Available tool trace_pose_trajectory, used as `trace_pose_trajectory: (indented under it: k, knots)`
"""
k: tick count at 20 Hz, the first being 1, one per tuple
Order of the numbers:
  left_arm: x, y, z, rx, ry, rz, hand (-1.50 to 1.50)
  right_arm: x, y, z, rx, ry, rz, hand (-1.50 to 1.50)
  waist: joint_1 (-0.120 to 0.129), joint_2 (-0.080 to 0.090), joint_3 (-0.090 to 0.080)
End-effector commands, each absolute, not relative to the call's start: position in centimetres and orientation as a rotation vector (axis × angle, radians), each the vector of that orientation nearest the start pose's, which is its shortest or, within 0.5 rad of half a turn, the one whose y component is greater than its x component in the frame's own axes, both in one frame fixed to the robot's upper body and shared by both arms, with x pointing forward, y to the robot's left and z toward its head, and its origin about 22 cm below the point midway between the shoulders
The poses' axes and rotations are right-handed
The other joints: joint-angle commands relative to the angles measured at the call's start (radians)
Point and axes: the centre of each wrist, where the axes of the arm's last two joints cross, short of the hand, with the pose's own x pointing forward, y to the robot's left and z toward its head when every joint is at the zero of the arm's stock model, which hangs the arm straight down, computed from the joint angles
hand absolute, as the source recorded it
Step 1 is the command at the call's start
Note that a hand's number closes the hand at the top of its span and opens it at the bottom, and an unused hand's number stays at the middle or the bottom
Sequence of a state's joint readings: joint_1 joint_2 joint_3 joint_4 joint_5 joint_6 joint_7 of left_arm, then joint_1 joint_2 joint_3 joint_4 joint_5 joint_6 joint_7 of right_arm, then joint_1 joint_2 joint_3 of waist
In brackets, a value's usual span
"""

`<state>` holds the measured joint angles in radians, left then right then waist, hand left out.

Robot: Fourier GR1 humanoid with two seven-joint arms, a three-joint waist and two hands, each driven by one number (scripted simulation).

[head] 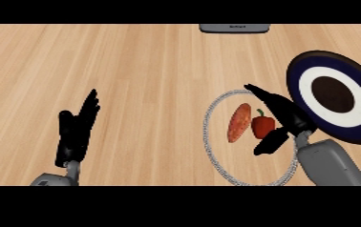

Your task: Pick the sweet potato from the placemat and place it in the plate

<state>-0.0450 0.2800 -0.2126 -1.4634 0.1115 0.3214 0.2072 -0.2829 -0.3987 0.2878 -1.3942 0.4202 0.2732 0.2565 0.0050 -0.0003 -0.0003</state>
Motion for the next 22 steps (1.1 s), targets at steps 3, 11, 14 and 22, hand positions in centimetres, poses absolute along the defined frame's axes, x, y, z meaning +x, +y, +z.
trace_pose_trajectory:
  k: [3, 11, 14, 22]
  knots:
    - [25.3, 26.9, -0.8, 0.245, -1.282, -0.028, 0.0, 29.3, -24.4, 0.6, -0.384, -1.131, 1.091, -1.5, -0.003, 0.001, 0.0]
    - [25.6, 24.9, -0.4, 0.256, -1.29, -0.027, 0.0, 32.7, -22.7, 1.2, -0.367, -1.109, 1.111, -1.5, 0.0, 0.001, 0.0]
    - [25.1, 24.5, 0.4, 0.243, -1.3, -0.034, 0.0, 30.9, -20.9, 1.6, -0.35, -1.1, 1.097, -1.5, -0.003, 0.0, 0.0]
    - [23.6, 25.5, -1.7, 0.241, -1.278, -0.038, 0.0, 31.7, -22.4, -3.6, -0.356, -1.093, 1.116, -1.5, 0.003, 0.002, 0.001]
